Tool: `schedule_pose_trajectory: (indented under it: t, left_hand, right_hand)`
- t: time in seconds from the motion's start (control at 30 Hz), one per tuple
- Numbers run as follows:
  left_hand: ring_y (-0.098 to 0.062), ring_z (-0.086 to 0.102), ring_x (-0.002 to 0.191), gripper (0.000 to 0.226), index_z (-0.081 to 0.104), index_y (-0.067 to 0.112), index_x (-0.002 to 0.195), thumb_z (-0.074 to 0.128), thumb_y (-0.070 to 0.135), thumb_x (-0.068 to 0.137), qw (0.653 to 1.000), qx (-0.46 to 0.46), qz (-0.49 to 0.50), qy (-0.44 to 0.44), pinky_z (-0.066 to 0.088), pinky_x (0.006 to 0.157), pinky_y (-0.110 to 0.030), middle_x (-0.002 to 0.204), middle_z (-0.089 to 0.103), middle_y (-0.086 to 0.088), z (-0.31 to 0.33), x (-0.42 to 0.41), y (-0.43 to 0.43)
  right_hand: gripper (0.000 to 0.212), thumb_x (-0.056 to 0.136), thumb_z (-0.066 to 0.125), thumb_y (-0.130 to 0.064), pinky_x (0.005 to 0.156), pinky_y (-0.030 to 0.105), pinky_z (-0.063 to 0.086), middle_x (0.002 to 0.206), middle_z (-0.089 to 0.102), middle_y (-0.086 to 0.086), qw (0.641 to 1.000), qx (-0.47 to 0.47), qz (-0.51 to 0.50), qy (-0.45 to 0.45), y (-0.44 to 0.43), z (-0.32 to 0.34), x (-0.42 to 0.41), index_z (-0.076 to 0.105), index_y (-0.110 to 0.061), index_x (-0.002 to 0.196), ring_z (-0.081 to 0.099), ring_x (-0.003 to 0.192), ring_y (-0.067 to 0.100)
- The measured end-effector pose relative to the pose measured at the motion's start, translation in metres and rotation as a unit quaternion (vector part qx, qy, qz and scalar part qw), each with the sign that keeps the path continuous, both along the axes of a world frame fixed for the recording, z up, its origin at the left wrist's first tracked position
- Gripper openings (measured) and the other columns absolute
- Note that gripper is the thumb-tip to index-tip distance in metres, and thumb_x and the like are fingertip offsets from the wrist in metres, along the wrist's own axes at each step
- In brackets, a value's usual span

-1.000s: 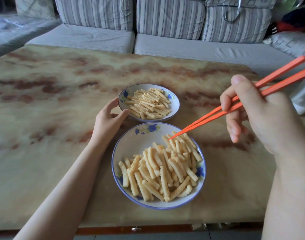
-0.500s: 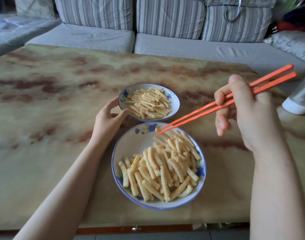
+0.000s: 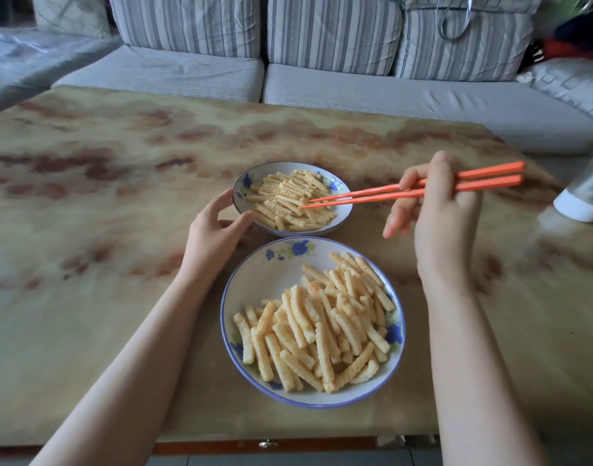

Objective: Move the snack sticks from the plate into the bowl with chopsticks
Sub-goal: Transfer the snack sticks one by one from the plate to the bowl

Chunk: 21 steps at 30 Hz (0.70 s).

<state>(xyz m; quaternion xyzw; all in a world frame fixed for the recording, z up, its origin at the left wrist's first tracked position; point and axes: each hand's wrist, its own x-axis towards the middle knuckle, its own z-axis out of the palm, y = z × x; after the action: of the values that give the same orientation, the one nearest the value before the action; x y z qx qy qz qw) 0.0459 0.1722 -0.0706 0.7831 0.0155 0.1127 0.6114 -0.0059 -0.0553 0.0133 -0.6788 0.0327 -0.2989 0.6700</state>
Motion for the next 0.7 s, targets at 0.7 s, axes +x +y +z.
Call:
schedule_pose_trajectory:
  t: [0.7]
  left_hand:
    - [-0.014, 0.072, 0.076, 0.046, 0.057, 0.026, 0.135, 0.067, 0.020, 0.091, 1.000, -0.008, 0.005, 0.007, 0.056, 0.065, -0.015, 0.108, 0.070, 0.012, -0.001, 0.001, 0.000]
  right_hand:
    - [0.046, 0.103, 0.033, -0.028, 0.035, 0.019, 0.024, 0.033, 0.039, 0.008, 0.980, -0.113, 0.139, 0.089, -0.050, 0.024, -0.028, 0.051, -0.008, 0.066, 0.039, 0.026, 0.025]
